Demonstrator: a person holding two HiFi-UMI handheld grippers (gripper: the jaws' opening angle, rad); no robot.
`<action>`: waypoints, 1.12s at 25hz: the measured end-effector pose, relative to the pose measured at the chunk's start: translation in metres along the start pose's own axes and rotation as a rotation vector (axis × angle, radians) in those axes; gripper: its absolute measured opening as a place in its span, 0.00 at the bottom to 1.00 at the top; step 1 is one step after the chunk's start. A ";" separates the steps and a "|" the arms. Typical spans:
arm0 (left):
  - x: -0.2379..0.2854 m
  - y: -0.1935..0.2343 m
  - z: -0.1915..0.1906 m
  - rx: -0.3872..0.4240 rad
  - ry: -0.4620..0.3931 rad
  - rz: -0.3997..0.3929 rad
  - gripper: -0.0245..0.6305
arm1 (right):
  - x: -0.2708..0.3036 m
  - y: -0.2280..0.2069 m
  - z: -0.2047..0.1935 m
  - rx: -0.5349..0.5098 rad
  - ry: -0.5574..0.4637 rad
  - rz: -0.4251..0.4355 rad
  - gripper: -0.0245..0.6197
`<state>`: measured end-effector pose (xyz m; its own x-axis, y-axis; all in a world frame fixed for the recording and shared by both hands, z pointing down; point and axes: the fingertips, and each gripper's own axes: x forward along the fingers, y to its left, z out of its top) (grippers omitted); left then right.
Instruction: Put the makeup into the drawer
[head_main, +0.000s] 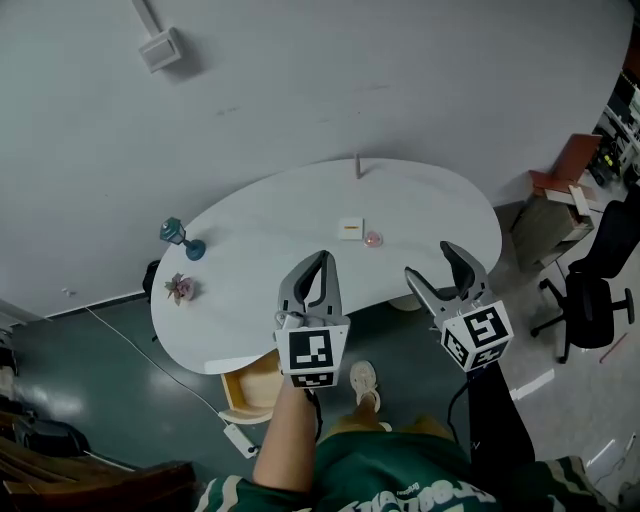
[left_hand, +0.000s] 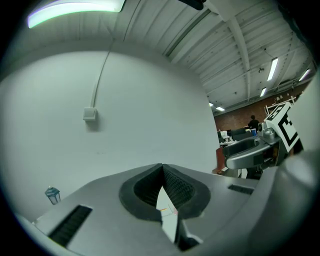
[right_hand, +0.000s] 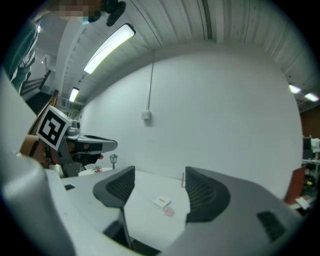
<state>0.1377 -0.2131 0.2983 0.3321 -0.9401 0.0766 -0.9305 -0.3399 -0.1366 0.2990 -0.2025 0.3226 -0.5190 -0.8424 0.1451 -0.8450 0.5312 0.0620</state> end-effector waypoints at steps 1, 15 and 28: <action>0.010 0.003 -0.002 -0.001 0.002 -0.008 0.04 | 0.011 -0.002 -0.003 -0.005 0.020 0.011 0.54; 0.090 0.045 -0.039 -0.032 0.047 -0.069 0.04 | 0.135 -0.006 -0.104 -0.066 0.448 0.169 0.54; 0.122 0.058 -0.079 -0.068 0.124 -0.054 0.04 | 0.211 -0.015 -0.213 -0.128 0.798 0.320 0.57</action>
<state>0.1124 -0.3453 0.3777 0.3644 -0.9085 0.2044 -0.9215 -0.3835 -0.0615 0.2301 -0.3691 0.5625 -0.4427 -0.3611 0.8207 -0.6281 0.7781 0.0036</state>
